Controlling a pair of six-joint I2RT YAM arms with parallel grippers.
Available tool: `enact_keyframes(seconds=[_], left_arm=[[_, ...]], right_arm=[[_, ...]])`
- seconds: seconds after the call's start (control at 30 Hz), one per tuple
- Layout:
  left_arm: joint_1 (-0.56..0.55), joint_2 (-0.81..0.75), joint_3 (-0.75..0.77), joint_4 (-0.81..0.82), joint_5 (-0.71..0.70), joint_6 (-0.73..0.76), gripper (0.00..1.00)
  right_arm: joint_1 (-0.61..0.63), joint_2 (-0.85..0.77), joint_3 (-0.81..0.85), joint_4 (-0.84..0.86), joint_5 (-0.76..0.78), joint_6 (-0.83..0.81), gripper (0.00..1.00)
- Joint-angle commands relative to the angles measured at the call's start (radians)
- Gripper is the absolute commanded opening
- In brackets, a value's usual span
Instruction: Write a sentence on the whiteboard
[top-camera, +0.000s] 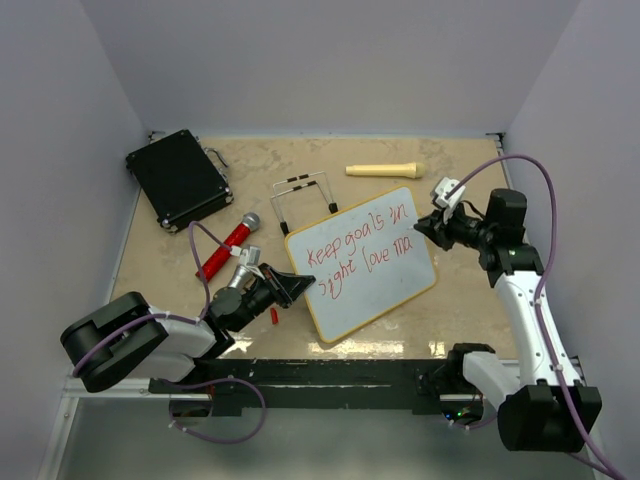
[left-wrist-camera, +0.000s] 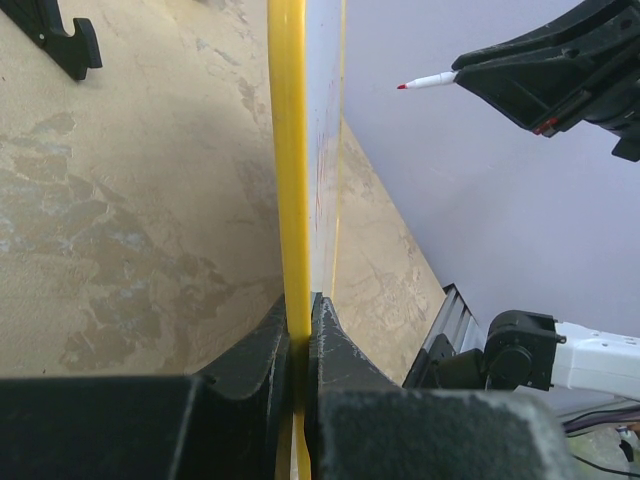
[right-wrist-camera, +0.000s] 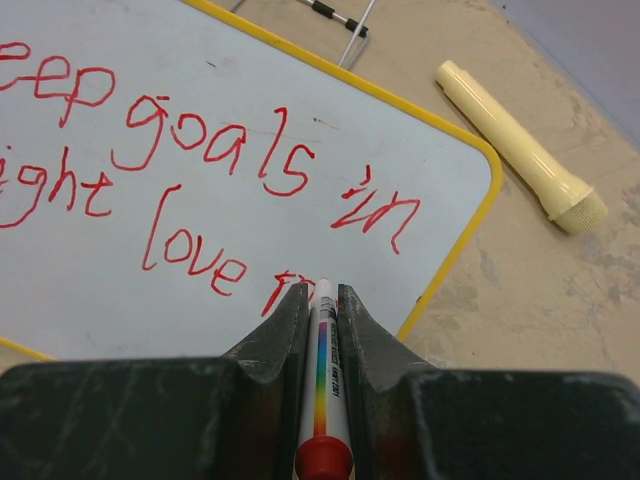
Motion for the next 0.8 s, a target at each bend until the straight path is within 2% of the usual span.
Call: enact_keyframes(seconds=[0.0,0.3,0.77], left_arm=[[0.002,-0.002,-0.032,0.029,0.033,0.096,0.00],[0.002,-0.005,-0.043,0.041,0.041,0.108,0.00],[0.002,-0.005,-0.051,0.065,0.046,0.119,0.00]], right_arm=[[-0.027,0.006,0.017,-0.013,0.000,-0.024,0.00],[-0.062,0.059,0.009,-0.056,-0.011,-0.076,0.00],[-0.062,0.039,-0.006,-0.045,-0.060,-0.087,0.00]])
